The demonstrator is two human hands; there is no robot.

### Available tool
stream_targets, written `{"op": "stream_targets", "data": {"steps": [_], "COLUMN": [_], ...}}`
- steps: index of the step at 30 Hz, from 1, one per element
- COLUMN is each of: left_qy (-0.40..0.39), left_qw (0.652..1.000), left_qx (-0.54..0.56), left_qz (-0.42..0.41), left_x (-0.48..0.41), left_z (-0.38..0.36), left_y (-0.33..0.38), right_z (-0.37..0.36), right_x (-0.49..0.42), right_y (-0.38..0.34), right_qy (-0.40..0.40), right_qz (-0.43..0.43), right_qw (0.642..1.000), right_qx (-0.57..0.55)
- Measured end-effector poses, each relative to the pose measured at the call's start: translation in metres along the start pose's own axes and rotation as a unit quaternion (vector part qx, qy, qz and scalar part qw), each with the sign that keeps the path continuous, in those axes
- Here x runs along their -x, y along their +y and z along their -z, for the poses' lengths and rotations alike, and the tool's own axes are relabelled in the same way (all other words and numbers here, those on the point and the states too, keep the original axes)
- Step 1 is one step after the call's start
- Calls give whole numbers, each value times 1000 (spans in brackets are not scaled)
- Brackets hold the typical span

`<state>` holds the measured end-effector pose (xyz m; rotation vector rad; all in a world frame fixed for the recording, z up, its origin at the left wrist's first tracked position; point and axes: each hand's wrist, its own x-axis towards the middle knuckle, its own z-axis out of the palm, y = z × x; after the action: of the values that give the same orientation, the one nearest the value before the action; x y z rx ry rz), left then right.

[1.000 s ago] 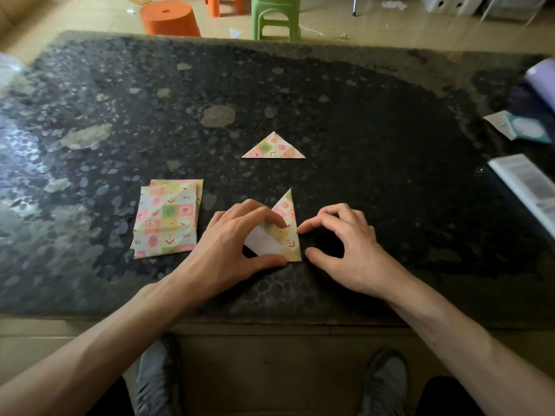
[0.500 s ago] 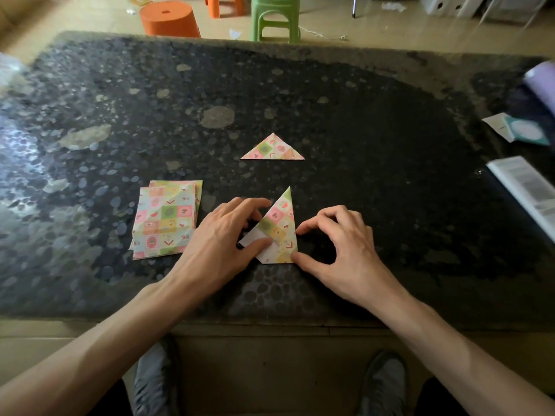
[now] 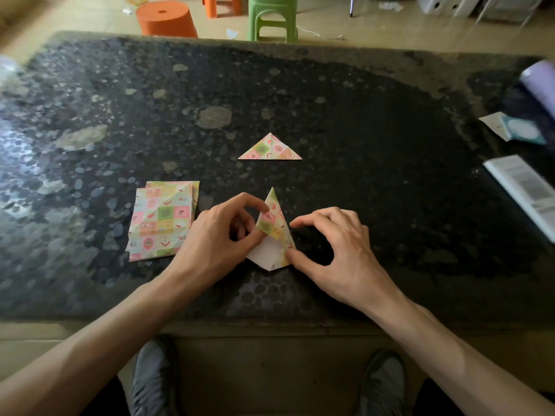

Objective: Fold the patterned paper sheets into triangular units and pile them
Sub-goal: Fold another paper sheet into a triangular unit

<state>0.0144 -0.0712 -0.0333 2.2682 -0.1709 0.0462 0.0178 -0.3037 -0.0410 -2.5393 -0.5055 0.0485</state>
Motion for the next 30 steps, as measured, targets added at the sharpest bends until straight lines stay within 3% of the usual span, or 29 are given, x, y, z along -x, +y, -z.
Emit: {"op": "stream_targets", "data": {"steps": [7, 12, 17, 24, 30], "left_qy": [-29, -56, -41, -90, -119], "left_qw": [1000, 989, 959, 931, 934], "left_qx": [8, -139, -250, -305, -295], "left_qz": [8, -13, -127, -178, -163], "left_x": [8, 12, 10, 9, 12], "left_z": [-3, -4, 1, 0, 1], "left_y": [12, 11, -2, -12, -12], "right_z": [-3, -1, 3, 3, 8], "right_x": [2, 2, 2, 5, 1], "right_y": [-4, 0, -2, 3, 10], "right_qy": [67, 104, 113, 101, -9], "right_qz": [-7, -43, 70, 139, 141], "right_qw": [998, 993, 985, 963, 988], "right_qx": [14, 25, 112, 208, 57]}}
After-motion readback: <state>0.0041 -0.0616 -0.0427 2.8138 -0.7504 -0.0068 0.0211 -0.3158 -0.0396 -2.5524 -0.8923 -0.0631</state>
